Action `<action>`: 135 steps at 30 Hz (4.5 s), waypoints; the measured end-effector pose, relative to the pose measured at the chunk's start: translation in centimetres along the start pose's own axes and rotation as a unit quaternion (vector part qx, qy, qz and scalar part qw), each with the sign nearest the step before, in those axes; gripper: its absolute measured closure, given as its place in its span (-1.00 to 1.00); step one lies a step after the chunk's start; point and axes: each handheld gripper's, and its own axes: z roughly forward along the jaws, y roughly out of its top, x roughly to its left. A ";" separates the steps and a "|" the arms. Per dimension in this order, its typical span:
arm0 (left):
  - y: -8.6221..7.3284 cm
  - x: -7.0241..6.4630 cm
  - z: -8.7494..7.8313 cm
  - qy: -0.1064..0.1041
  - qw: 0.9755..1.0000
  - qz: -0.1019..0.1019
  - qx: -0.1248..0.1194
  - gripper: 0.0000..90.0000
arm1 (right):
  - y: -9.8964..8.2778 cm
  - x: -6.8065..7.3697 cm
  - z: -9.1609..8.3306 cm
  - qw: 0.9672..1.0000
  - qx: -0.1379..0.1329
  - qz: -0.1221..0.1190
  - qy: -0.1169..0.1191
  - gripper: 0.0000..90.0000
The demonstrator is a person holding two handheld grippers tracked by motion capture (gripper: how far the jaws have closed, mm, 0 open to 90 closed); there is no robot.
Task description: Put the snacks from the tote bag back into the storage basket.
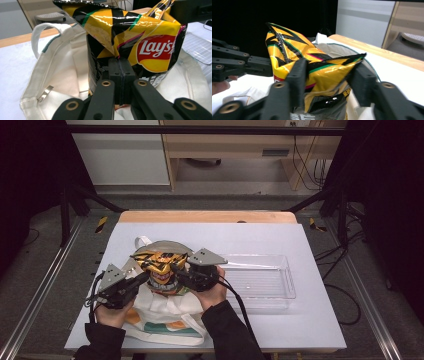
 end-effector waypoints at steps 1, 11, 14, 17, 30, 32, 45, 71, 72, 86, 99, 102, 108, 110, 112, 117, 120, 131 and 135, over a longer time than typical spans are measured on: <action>0.0 0.0 0.0 0.000 1.000 0.000 0.000 0.98 | 0.0 0.0 0.0 1.000 0.000 0.000 0.000 0.25; 0.8 0.7 -0.8 0.008 0.999 -0.019 -0.033 0.13 | -0.1 0.3 0.2 1.000 0.002 0.000 -0.017 0.64; 1.6 1.2 -1.0 0.000 0.998 -0.031 -0.051 -0.04 | -0.2 0.4 0.3 1.000 0.003 0.000 -0.011 0.72; 1.9 1.5 -1.1 -0.009 0.998 -0.032 -0.057 -0.10 | -0.2 0.5 0.3 1.000 0.003 -0.002 -0.010 0.75; 2.1 2.1 0.5 -0.050 0.997 -0.046 -0.045 0.40 | -0.2 0.5 0.5 1.000 0.004 -0.002 -0.009 0.86; 2.1 2.1 0.6 -0.047 0.997 -0.047 -0.044 0.48 | -0.2 0.4 0.4 1.000 0.005 -0.002 -0.008 0.86; 1.8 1.0 0.6 -0.002 0.998 -0.039 -0.042 0.97 | -0.2 0.7 -0.1 1.000 -0.005 -0.008 -0.011 0.38; 3.4 -0.4 -2.5 -0.002 0.996 -0.045 -0.072 1.00 | 2.0 0.6 -1.6 1.000 -0.017 0.012 0.012 0.98; 3.5 -0.4 -2.6 -0.002 0.996 -0.045 -0.074 1.00 | 2.1 0.6 -1.6 1.000 -0.018 0.012 0.013 0.98; 5.0 -1.1 -4.1 -0.005 0.994 -0.048 -0.103 1.00 | 4.3 1.0 -3.1 0.999 -0.038 0.003 0.019 0.99; 6.7 -2.2 -4.3 -0.015 0.992 -0.039 -0.120 1.00 | 5.8 0.7 -5.2 0.998 -0.053 -0.009 0.013 0.99; 7.3 -2.4 -4.3 -0.016 0.991 -0.038 -0.124 1.00 | 6.2 0.7 -5.6 0.998 -0.057 -0.014 0.008 0.99; 8.3 -3.0 -4.5 -0.017 0.991 -0.031 -0.128 1.00 | 6.8 0.4 -6.4 0.998 -0.062 -0.015 0.003 0.99; 8.6 -3.1 -4.5 -0.018 0.991 -0.030 -0.129 1.00 | 7.0 0.4 -6.7 0.998 -0.064 -0.014 0.001 0.99; 8.9 -3.3 -4.6 -0.018 0.991 -0.030 -0.131 1.00 | 7.2 0.4 -6.9 0.998 -0.065 -0.014 0.002 0.99; 9.7 -3.5 -4.9 -0.021 0.991 -0.028 -0.131 1.00 | 7.8 0.4 -7.4 0.997 -0.071 -0.017 -0.001 0.99; 10.0 -3.6 -5.0 -0.026 0.990 -0.029 -0.133 1.00 | 8.2 0.4 -7.9 0.997 -0.075 -0.021 -0.004 0.99; 11.3 -5.2 -3.8 -0.039 0.990 -0.023 -0.135 1.00 | 8.6 -0.6 -9.7 0.996 -0.078 -0.025 -0.025 0.99; 11.8 -5.9 -3.1 -0.045 0.990 -0.020 -0.133 1.00 | 8.5 -1.2 -10.5 0.996 -0.078 -0.023 -0.033 0.99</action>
